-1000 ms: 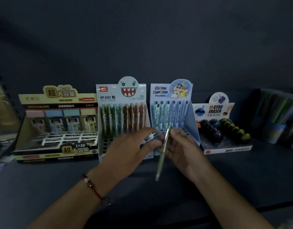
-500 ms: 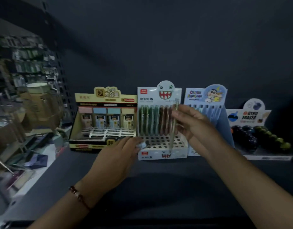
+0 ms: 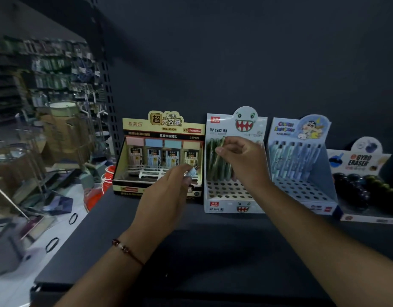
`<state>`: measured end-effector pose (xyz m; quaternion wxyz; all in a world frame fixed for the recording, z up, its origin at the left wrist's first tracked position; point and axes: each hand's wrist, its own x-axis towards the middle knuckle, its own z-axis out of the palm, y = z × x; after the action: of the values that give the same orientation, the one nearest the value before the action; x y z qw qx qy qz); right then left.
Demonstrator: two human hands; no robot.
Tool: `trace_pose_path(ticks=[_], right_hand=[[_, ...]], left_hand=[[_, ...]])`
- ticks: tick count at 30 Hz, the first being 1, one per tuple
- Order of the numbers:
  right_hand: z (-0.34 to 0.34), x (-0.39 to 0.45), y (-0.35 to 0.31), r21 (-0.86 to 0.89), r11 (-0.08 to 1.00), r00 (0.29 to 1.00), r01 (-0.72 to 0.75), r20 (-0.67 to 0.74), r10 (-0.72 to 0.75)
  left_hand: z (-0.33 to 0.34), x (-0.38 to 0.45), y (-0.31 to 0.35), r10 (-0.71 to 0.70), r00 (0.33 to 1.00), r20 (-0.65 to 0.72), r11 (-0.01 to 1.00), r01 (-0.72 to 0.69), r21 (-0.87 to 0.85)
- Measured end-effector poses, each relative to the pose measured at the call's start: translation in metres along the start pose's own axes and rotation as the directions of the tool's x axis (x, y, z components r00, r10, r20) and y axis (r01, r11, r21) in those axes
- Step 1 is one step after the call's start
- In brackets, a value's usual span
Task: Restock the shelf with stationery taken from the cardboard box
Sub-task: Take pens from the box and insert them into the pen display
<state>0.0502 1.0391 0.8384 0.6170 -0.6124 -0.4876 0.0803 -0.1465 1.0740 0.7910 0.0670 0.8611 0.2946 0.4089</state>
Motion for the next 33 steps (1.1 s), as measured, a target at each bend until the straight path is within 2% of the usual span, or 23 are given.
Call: trace_pose_path(ticks=[10,17,23,29,33], right_hand=[[0.011,0.001,-0.002,-0.043,0.995,0.995,0.086,0.05,-0.084],[0.008,0.001,0.006,-0.085,0.993,0.996,0.082,-0.023,-0.084],[0.005,-0.003,0.01,0.021,0.998,0.991,0.066,-0.117,-0.063],[0.017,-0.009,0.024,-0.05,0.999,0.999,0.0,-0.044,-0.002],[0.021,-0.006,0.025,-0.116,0.993,0.999,0.015,0.037,-0.011]], left_hand=[[-0.001,0.0,-0.005,-0.005,1.0,-0.007,0.999,0.005,-0.033],[0.001,0.001,-0.007,0.03,1.0,-0.007,0.999,-0.03,-0.039],[0.002,0.001,-0.01,0.042,0.999,-0.023,0.998,-0.043,-0.054],[0.002,0.001,-0.011,0.042,0.999,-0.018,0.997,-0.043,-0.062],[0.002,0.002,-0.011,0.044,0.999,-0.011,0.997,-0.045,-0.06]])
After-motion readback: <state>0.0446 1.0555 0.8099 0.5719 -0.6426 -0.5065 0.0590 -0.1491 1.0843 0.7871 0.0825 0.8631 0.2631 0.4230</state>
